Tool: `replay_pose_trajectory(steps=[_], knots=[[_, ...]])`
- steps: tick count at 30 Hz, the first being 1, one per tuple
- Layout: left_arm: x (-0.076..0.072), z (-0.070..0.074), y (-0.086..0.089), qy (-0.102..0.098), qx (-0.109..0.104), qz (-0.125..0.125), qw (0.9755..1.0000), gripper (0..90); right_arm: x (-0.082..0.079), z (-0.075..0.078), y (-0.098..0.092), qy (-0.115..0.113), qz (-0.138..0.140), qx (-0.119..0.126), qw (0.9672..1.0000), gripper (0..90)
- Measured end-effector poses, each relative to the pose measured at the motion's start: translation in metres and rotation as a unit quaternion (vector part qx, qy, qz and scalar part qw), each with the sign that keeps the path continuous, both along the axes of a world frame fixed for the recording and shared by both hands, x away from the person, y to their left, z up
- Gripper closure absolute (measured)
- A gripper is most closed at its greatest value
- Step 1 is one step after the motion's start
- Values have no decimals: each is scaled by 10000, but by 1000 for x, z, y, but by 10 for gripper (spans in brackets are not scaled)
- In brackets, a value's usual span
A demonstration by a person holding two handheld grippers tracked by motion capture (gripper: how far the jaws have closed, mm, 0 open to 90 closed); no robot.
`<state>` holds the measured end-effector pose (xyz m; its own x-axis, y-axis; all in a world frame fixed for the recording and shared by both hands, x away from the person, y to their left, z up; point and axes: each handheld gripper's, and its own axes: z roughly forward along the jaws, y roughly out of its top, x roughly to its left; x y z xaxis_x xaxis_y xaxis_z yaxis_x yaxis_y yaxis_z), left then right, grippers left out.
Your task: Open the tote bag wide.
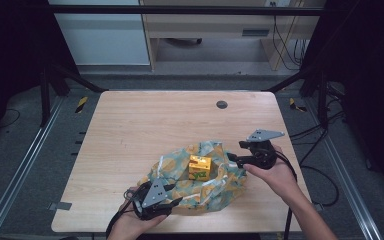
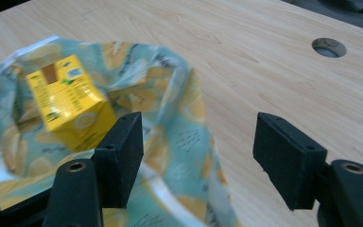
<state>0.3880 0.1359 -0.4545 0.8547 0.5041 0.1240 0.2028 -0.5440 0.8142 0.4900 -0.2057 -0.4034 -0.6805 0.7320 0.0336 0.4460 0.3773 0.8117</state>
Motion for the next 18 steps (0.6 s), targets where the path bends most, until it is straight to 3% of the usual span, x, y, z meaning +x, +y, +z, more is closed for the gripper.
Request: replay_pose_trajectory(steps=[4, 6, 9, 11, 18], knots=[[3, 1, -5, -71, 117, 161, 9998, 535, -14, -2, 0, -12, 90, 42, 10000, 335], [11, 1, -2, -93, 167, 324, 9993, 541, -30, -5, 0, 6, 206, 15, 9998, 308], [22, 3, 1, -190, 332, 447, 9983, 523, -42, -4, 2, 2, 287, 30, 9996, 285], [27, 5, 2, -217, 314, 529, 9979, 501, -49, 0, 5, -51, 361, 50, 9993, 268], [53, 12, 2, -303, 362, 696, 9965, 442, -55, 12, 20, -116, 562, 42, 9983, 218]])
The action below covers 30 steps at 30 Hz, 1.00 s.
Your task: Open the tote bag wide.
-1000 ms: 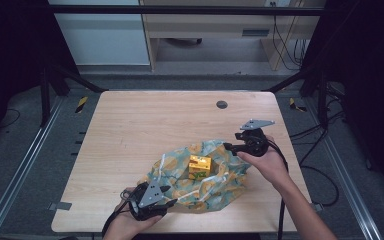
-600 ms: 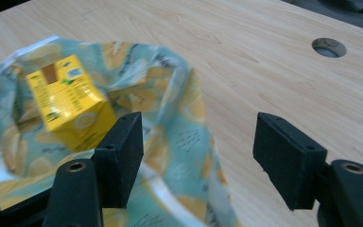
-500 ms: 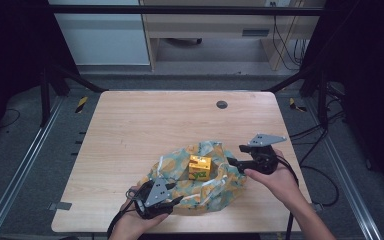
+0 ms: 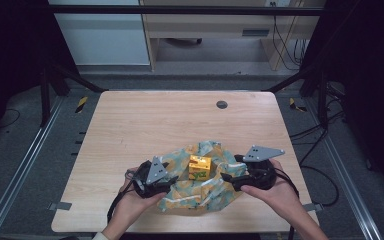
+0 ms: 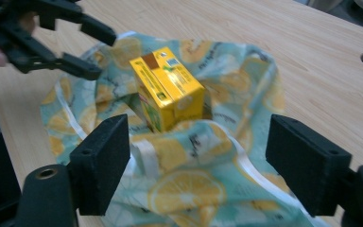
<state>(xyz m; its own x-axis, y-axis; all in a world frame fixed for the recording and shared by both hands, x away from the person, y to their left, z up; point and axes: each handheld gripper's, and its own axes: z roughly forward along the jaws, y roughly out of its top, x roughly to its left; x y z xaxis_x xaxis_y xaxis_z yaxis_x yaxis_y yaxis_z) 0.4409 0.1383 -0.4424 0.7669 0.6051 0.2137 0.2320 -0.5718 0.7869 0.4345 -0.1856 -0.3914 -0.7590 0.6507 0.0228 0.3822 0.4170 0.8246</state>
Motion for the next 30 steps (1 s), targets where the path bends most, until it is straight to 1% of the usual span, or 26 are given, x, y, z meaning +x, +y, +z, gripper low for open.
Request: replay_pose_trajectory(steps=[1, 3, 4, 5, 6, 7, 8, 9, 10, 11, 12, 13, 14, 15, 16, 18, 19, 20, 21, 23, 25, 26, 27, 28, 29, 30], knots=[[3, 0, 0, -3, -6, 12, 10000, 438, 1, 2, 5, 0, 73, 12, 10000, 206], [9, -2, -1, 13, 21, 33, 10000, 429, 2, 2, 7, 7, 88, 13, 10000, 205], [12, -3, -2, 28, 28, 36, 10000, 412, 5, 1, 12, 58, 102, -50, 9999, 198], [13, -5, -3, 15, 67, 64, 10000, 412, 5, 1, 12, 58, 102, -50, 9999, 198], [15, -6, -4, 7, 107, 78, 9999, 390, 10, -4, 17, 141, 76, -101, 9998, 183], [17, -9, -5, 8, 164, 87, 9998, 371, 11, -5, 18, 166, 74, -124, 9998, 179], [17, -9, -5, 8, 164, 87, 9998, 355, 11, -5, 18, 166, 74, -124, 9998, 179], [18, -10, -5, 25, 167, 80, 9998, 340, 14, -11, 20, 204, 66, -194, 9996, 166], [19, -11, -5, 65, 171, 75, 9998, 340, 14, -11, 20, 204, 66, -194, 9996, 166], [20, -12, -5, 63, 165, 106, 9998, 314, 17, -20, 21, 330, 72, -275, 9991, 165], [20, -12, -5, 41, 177, 132, 9997, 314, 17, -20, 21, 330, 72, -275, 9991, 165], [22, -13, -5, 64, 161, 165, 9997, 305, 18, -25, 20, 396, 65, -342, 9986, 174], [23, -13, -4, 102, 153, 175, 9997, 288, 17, -31, 19, 420, 51, -450, 9981, 205], [24, -14, -3, 115, 155, 203, 9996, 268, 16, -38, 17, 471, 41, -448, 9979, 311], [24, -15, -3, 125, 173, 203, 9996, 268, 16, -38, 17, 471, 41, -448, 9979, 311], [27, -18, -3, 181, 212, 257, 9993, 268, 13, -44, 14, 447, 73, -482, 9978, 449], [28, -19, -2, 218, 266, 264, 9991, 268, 12, -46, 12, 454, 108, -502, 9976, 528], [29, -21, -3, 252, 242, 287, 9990, 276, 10, -48, 11, 448, 105, -493, 9977, 607], [30, -22, -3, 273, 272, 291, 9988, 307, 10, -49, 10, 449, 128, -483, 9977, 671], [31, -24, -3, 308, 352, 315, 9984, 418, 9, -51, 6, 452, 176, -446, 9978, 783], [31, -24, -3, 283, 393, 322, 9983, 538, 8, -52, 3, 457, 185, -393, 9980, 861], [32, -24, -2, 290, 384, 369, 9982, 607, 8, -52, 1, 420, 183, -362, 9983, 881], [33, -24, -1, 338, 355, 359, 9982, 678, 7, -52, 0, 416, 179, -348, 9984, 889], [36, -25, 0, 392, 297, 406, 9980, 761, 5, -52, -2, 410, 185, -328, 9984, 893], [38, -26, 0, 450, 309, 409, 9977, 804, 3, -53, -4, 392, 187, -323, 9985, 893], [38, -26, 0, 450, 309, 409, 9977, 844, 3, -53, -4, 392, 187, -323, 9985, 893]])
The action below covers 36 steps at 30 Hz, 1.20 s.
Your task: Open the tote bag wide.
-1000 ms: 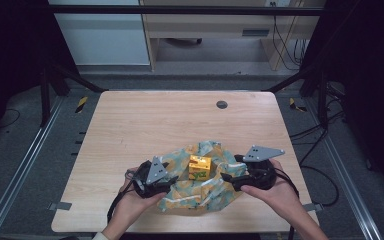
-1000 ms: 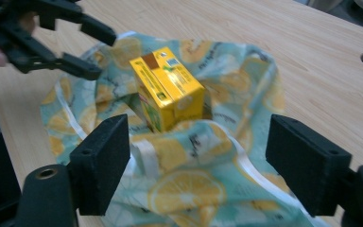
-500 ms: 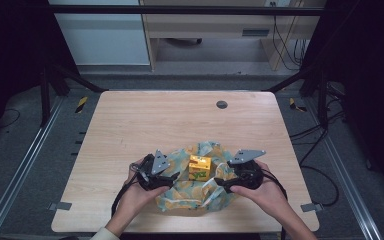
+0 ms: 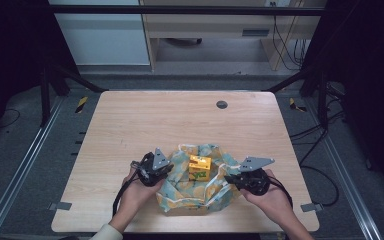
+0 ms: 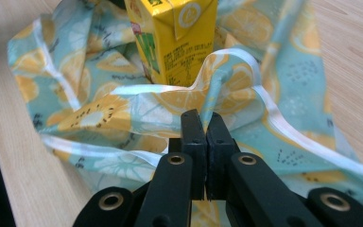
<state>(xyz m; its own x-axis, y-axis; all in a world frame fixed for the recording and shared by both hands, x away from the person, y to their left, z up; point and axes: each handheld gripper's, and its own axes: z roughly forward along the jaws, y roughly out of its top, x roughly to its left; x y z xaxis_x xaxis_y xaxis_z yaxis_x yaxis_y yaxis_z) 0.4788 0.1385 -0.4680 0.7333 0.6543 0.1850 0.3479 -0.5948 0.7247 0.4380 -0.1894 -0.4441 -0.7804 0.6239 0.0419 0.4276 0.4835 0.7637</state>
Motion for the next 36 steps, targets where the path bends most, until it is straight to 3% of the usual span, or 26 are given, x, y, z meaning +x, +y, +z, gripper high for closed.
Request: replay_pose_trajectory(steps=[4, 9, 12, 19, 23, 25, 31, 36], knots=[[4, -1, 2, 74, -4, 36, 10000, 900, -9, -1, -11, -25, -50, 25, 10000, 895], [5, 0, 5, -70, 26, 165, 9998, 900, -18, -6, -29, -14, -172, 62, 9998, 897], [8, 1, 7, -170, 27, 259, 9995, 900, -21, -17, -42, 95, -307, 20, 9995, 898], [12, -2, 11, -275, 127, 403, 9987, 900, -23, -31, -53, 213, -409, -151, 9988, 900], [14, 2, 19, -341, 30, 522, 9981, 900, -26, -34, -58, 285, -409, -163, 9986, 900], [15, 2, 22, -304, -19, 567, 9979, 900, -28, -35, -59, 323, -387, -225, 9985, 900], [17, -3, 23, -201, 169, 557, 9981, 900, -30, -42, -57, 488, -304, -335, 9978, 900], [20, -11, 24, 35, 254, 517, 9983, 900, -29, -45, -57, 563, -280, -336, 9975, 900]])
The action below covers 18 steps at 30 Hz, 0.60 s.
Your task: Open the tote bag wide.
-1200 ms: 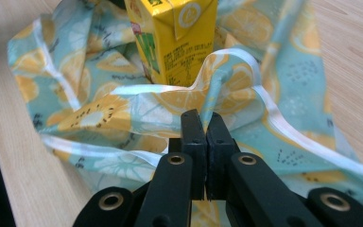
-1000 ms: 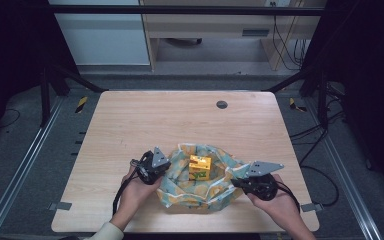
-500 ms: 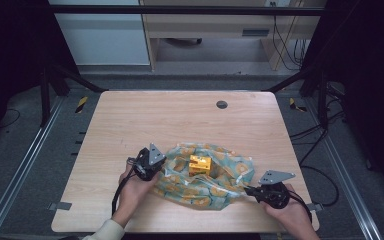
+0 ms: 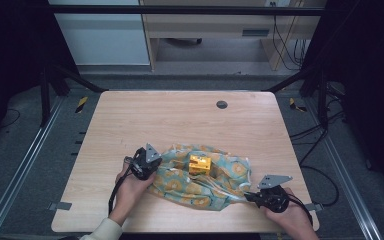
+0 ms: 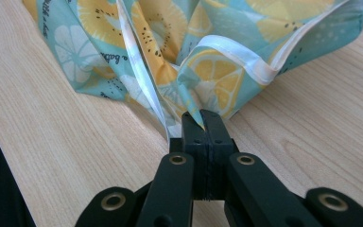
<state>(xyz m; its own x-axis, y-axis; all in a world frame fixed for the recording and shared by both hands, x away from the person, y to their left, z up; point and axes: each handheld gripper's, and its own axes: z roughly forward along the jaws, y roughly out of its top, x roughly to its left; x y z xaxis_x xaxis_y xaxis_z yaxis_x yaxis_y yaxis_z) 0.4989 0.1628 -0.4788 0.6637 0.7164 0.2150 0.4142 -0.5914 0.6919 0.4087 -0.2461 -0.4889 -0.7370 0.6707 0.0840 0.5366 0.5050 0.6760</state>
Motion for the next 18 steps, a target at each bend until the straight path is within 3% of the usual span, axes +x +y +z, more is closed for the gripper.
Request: replay_pose_trajectory(steps=[10, 14, 15, 16, 18], knots=[[1, -7, 1, 155, 140, 28, 9998, 900, 3, -4, 4, 65, 20, -55, 10000, 900], [-2, -4, 4, 58, -61, 23, 10000, 855, 3, -3, 2, -1, 27, 20, 10000, 895], [-4, -2, 5, 21, -129, 24, 9999, 770, 2, -1, 0, -65, 5, 130, 9999, 842], [-5, 0, 5, -17, -184, 29, 9998, 770, 2, -1, 0, -65, 5, 130, 9999, 842], [-9, 6, 6, -114, -262, 10, 9996, 730, 1, 2, -1, -146, -38, 215, 9997, 727]])
